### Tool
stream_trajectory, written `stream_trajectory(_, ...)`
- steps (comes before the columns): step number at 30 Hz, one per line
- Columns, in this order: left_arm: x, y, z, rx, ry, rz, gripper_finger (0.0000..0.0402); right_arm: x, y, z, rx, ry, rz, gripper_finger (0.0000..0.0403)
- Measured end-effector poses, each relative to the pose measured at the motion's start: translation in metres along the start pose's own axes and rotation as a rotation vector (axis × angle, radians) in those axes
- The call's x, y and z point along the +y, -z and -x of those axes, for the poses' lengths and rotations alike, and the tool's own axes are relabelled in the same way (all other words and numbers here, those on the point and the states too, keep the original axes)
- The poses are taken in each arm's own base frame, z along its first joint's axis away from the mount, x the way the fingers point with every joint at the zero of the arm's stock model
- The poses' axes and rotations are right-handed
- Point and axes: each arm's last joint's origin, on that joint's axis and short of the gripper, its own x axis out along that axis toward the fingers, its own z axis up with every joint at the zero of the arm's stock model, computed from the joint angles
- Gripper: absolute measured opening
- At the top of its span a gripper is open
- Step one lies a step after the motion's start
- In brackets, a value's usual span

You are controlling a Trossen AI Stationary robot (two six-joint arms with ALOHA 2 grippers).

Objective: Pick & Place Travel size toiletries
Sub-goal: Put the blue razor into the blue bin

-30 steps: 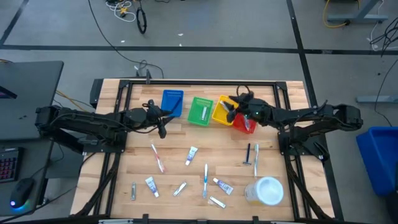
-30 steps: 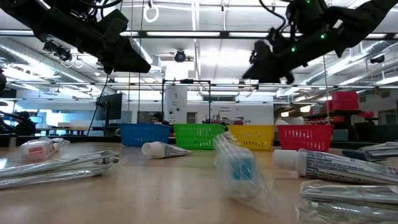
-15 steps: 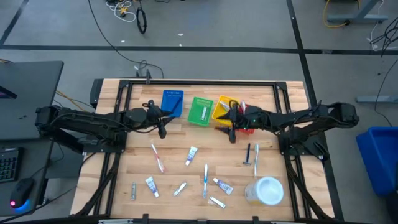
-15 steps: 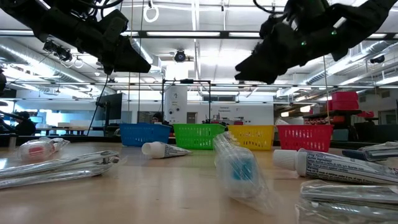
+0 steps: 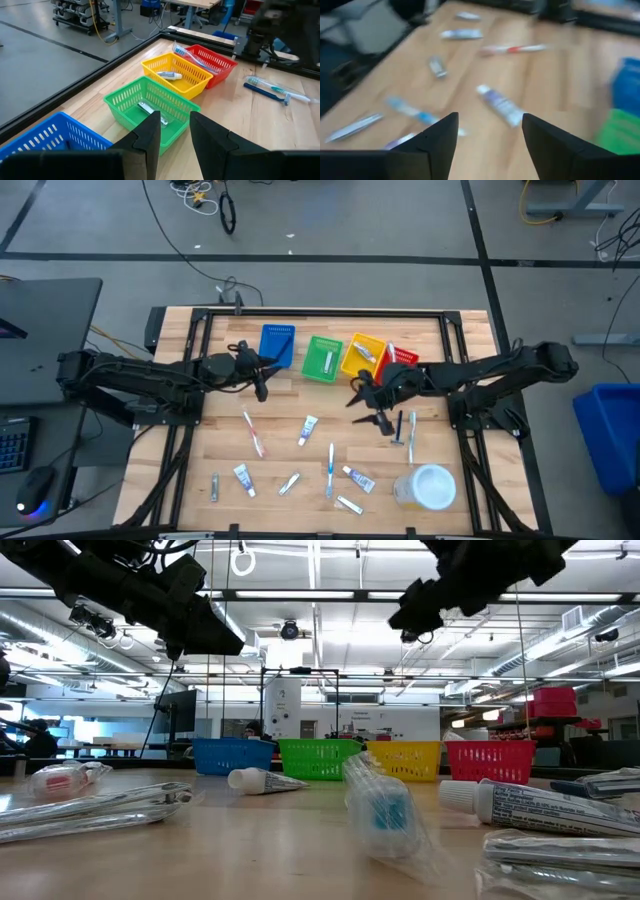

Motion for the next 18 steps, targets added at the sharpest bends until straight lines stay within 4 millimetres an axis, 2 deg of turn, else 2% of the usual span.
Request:
stream_trajectory(3, 0.0, 0.0, 0.0, 0.0, 0.0, 0.013, 0.0112, 0.005, 0.006, 0.003, 0.112, -0.064, -0.018, 0.0218)
stream_trajectory(10, 0.0, 0.0, 0.0, -0.001, 0.0, 0.018, 0.0112, 0.025, 0.047, 0.012, 0.6, -0.102, -0.01, 0.022)
stream_trajectory(18, 0.0, -0.001, 0.0, -0.012, 0.003, 0.024, 0.0112, 0.041, 0.062, 0.001, 0.795, -0.121, 0.236, 0.0242)
